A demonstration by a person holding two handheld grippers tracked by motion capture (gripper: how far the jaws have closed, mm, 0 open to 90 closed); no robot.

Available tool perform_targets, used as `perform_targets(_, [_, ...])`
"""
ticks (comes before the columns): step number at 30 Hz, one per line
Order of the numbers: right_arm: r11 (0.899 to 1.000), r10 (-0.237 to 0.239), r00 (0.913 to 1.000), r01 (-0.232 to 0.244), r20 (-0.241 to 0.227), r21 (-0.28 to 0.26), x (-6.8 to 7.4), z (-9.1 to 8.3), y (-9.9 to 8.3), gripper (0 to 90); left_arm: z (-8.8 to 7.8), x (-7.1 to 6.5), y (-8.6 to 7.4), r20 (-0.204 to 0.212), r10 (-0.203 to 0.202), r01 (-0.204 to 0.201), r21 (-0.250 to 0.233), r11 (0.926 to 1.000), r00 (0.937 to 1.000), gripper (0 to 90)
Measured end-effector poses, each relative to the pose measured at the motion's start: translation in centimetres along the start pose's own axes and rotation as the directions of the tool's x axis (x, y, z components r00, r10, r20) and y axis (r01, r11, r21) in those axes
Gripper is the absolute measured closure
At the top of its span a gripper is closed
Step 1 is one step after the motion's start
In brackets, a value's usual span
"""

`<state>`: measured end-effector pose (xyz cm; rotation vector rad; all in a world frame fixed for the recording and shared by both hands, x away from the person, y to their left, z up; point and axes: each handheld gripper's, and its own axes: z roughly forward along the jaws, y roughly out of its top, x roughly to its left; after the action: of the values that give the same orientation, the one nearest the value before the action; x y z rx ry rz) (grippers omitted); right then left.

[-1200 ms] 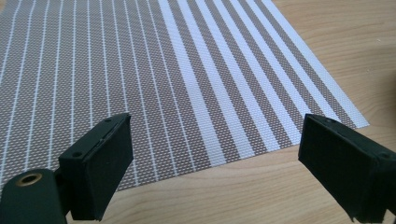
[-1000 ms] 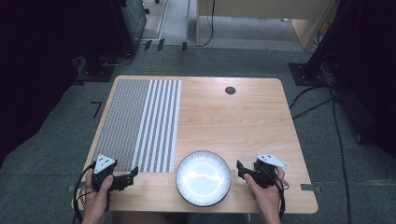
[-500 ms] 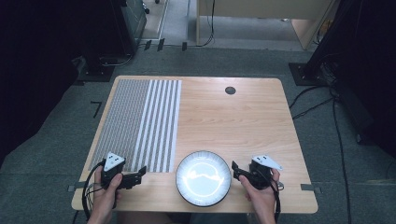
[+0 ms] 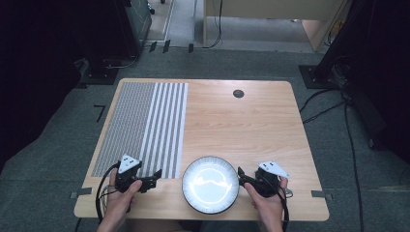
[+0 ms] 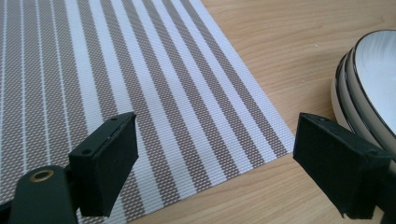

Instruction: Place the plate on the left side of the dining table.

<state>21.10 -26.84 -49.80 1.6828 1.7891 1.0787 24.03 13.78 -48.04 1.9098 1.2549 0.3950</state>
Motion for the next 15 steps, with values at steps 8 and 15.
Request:
perform_targets(8, [1.0,0.019,0.9994,-0.02,-0.029,-0.015,0.5,-0.4,0.2,18.4,0.9,-1.5,0.4,0.04,0.022,-0.022,0.001,0.9998,0.999,13.8])
perform_targets(15, [0.998,0.052,0.9973,-0.054,-0.051,-0.026,0.7,-0.8,0.3,22.8,1.5,-2.9,0.7,0.07,0.046,-0.046,-0.001,0.9989,0.9965,13.8])
